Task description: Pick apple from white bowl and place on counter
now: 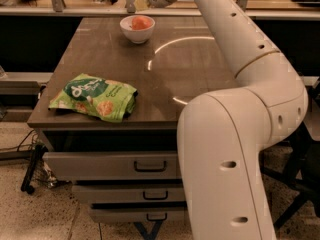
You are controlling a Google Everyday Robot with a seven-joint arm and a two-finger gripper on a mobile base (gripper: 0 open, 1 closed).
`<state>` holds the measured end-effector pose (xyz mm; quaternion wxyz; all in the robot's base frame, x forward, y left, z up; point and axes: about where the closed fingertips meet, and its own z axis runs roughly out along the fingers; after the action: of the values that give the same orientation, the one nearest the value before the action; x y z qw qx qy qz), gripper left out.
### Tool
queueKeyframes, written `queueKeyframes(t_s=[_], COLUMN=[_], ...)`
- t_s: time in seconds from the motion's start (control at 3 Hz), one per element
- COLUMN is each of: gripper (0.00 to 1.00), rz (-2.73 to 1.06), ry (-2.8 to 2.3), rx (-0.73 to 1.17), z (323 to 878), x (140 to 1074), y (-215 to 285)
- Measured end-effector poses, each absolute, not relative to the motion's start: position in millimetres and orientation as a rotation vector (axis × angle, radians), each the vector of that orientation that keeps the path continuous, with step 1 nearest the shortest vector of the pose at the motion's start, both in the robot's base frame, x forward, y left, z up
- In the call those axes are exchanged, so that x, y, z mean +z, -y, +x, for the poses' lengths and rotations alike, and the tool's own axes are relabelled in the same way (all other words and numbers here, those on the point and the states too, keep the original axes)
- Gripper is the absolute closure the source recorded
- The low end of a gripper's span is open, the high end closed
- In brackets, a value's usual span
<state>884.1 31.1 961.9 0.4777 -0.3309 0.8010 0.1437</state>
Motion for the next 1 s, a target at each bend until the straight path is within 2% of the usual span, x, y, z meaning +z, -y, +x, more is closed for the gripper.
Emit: queueKeyframes(t_s=[0.33, 1.0], gripper=[0.03, 0.00], rz=[-0.822, -0.848], ry=[-1.965, -2.003], rx=[0.369, 0.377], z=[885.8, 889.8], x=[954.4, 932.3], y=[-44.0, -60.4])
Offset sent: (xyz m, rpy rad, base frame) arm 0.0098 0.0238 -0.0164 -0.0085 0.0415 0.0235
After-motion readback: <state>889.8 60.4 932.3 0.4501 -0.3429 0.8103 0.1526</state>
